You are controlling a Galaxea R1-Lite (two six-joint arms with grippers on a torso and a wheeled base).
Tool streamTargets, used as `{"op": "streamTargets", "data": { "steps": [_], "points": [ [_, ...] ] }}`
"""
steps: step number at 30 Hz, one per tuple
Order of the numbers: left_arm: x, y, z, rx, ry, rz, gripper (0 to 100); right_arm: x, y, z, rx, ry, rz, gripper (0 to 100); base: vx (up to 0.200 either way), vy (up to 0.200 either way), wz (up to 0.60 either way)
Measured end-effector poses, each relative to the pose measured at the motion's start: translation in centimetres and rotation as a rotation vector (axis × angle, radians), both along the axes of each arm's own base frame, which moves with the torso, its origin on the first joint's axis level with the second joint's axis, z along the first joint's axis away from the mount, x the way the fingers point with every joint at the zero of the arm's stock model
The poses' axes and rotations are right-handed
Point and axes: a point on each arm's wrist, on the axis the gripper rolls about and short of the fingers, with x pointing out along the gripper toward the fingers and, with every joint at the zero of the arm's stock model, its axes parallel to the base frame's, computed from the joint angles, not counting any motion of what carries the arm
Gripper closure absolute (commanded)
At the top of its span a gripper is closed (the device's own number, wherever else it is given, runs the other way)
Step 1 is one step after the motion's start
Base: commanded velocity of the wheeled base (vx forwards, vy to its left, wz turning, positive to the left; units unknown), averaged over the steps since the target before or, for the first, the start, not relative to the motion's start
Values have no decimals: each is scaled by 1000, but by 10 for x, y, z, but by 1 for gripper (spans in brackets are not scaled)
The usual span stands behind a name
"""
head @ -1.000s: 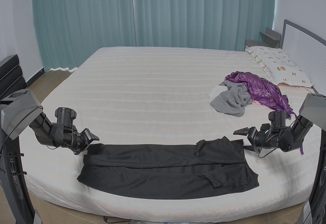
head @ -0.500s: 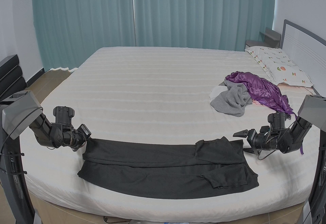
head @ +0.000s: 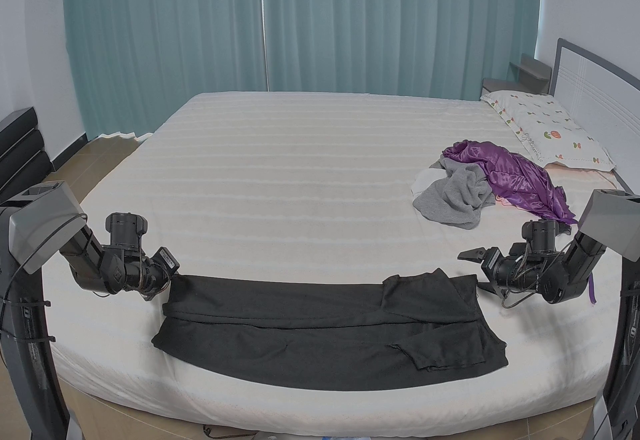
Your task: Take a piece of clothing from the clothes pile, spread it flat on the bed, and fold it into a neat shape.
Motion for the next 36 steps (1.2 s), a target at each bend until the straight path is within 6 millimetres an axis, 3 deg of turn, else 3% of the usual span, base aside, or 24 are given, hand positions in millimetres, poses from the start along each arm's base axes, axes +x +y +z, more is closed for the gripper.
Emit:
{"op": "streamTargets", "data": {
  "steps": [1, 2, 10, 22, 23, 24, 30, 36],
  "points": [
    [0, 0, -1, 0, 1, -1, 100, 1, 2, -1, -4, -2, -4, 0, 0, 0, 0],
    [0, 0, -1, 0, 1, -1, 100, 2, 3, -3, -12, -6, -9, 100, 0, 0, 0],
    [-1, 0, -3, 2, 8, -3, 100, 7, 13, -14, -63, -3, -40, 100, 0, 0, 0],
    [-2, -1, -4, 4, 15, -7, 100, 8, 8, -17, -63, -22, -55, 100, 0, 0, 0],
    [-2, -1, -4, 4, 15, -7, 100, 8, 8, -17, -63, -22, -55, 0, 0, 0, 0],
    [-2, -1, -4, 4, 15, -7, 0, 8, 8, -17, -63, -21, -55, 0, 0, 0, 0],
    [-2, -1, -4, -1, 18, -4, 0, 7, 7, -16, -57, -21, -60, 0, 0, 0, 0],
    [-4, 0, -2, -10, 21, 4, 0, -3, 5, -1, -35, -25, -81, 0, 0, 0, 0]
  ]
}}
